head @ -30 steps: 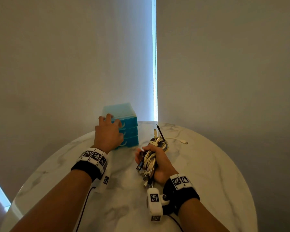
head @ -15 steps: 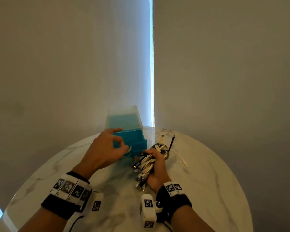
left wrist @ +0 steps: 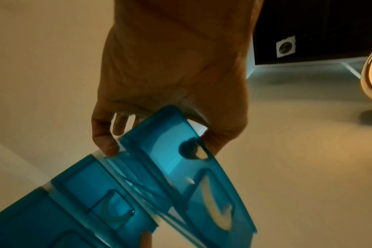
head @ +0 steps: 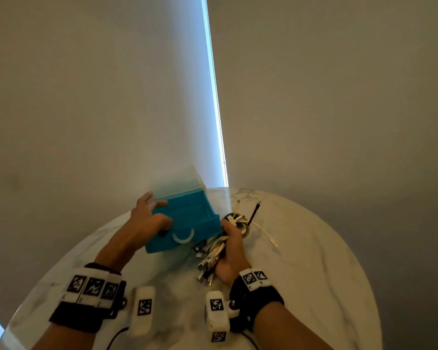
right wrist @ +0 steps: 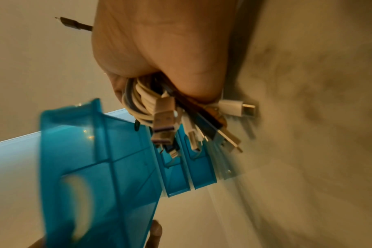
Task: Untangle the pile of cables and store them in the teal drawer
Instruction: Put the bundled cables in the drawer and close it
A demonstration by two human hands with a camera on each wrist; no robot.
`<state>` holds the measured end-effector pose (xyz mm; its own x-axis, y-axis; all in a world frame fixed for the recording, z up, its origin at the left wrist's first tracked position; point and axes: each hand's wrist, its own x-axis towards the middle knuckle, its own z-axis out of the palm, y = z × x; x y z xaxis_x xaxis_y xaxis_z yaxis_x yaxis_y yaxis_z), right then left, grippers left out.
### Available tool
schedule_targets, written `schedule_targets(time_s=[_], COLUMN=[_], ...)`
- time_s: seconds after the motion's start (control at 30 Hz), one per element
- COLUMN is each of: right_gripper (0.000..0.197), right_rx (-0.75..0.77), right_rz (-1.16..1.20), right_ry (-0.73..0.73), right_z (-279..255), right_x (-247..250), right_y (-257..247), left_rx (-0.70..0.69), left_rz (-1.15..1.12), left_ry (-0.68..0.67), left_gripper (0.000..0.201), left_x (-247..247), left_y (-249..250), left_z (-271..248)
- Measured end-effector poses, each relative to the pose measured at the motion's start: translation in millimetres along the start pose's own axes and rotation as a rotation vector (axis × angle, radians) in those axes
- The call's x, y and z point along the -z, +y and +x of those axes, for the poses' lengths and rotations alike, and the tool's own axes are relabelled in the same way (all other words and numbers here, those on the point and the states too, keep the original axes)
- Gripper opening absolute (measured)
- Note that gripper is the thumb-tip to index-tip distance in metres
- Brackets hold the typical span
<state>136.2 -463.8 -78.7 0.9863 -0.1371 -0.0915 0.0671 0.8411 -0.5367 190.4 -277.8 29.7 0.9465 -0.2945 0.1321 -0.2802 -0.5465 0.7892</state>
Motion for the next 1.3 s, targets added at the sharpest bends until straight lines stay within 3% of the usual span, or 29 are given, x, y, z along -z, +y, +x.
schedule_targets(time_s=[0.1,0.17,0.33,0.37,0.43,0.53,0.6,0.8,0.9,0.93,1.0,1.03,1.1,1.2,1.3], right_gripper=[0.025,0.015,0.022,0.021,0.021,0.023,0.026,0.026,0.021,0.017,0.012,0.015,0.022,0.017,0.033], right_rx=[-0.001,-0.018,-0.041,-0.045,-0.043,-0.025,-0.009,0.128,0.111,0.124,0.225,0.310,0.501,0.734,0.809], right_rz=[0.019,-0.001,-0.053,-0.061,-0.071,-0.125,-0.157,-0.324,-0.405,-0.441,-0.479,-0.478,-0.510,-0.853,-1.486], right_ry=[-0.065,-0.088,-0.102,-0.096,-0.086,-0.077,-0.075,-0.065,0.053,0.142,0.370,0.480,0.619,0.590,0.373], right_z=[-4.9,-7.5,-15.2,-16.1,-15.6,-16.9,-16.4,-13.3,-17.9,-20.1,-25.6,-28.8,-37.9,-56.3,-61.8], right_x=[-1.7,-2.6,-6.2,-6.6,-5.2,-5.2,-5.9,-5.0,-6.0,-5.5,-6.3,-10.9,-32.8,-87.3,-149.5], right_y=[-3.8,-6.9,-11.2,-12.1,-13.8,-18.9,-20.7,-18.9,-29.0,-35.1,-49.3,-58.5,-80.7,-112.3,-114.8], left_rx=[-0.049,-0.066,0.055,0.088,0.161,0.214,0.196,0.175,0.226,0.239,0.235,0.207,0.161,0.131,0.089], left_rz=[-0.053,-0.133,-0.701,-0.776,-0.945,-1.143,-1.205,-1.338,-1.166,-1.116,-1.047,-1.060,-1.095,-1.215,-1.339], left_ry=[-0.161,-0.148,0.245,0.270,0.206,0.088,0.046,-0.241,-0.221,-0.219,-0.250,-0.250,-0.218,-0.262,-0.325], left_gripper=[0.096,0.088,0.031,0.024,0.024,0.056,0.065,0.056,0.079,0.079,0.106,0.088,0.078,0.071,0.061], left_x=[0.9,4.7,-8.8,-15.8,-27.8,-39.7,-46.8,-48.3,-46.4,-46.2,-45.7,-45.3,-42.7,-41.8,-41.0], left_y=[4.9,5.6,-3.2,-8.3,-24.1,-46.9,-62.3,-66.1,-68.4,-70.5,-75.9,-75.8,-71.2,-62.9,-55.0], left_z=[-21.2,-22.5,-11.0,-8.6,0.7,16.0,24.0,12.5,8.6,6.9,3.5,1.6,-4.2,-8.4,-14.2])
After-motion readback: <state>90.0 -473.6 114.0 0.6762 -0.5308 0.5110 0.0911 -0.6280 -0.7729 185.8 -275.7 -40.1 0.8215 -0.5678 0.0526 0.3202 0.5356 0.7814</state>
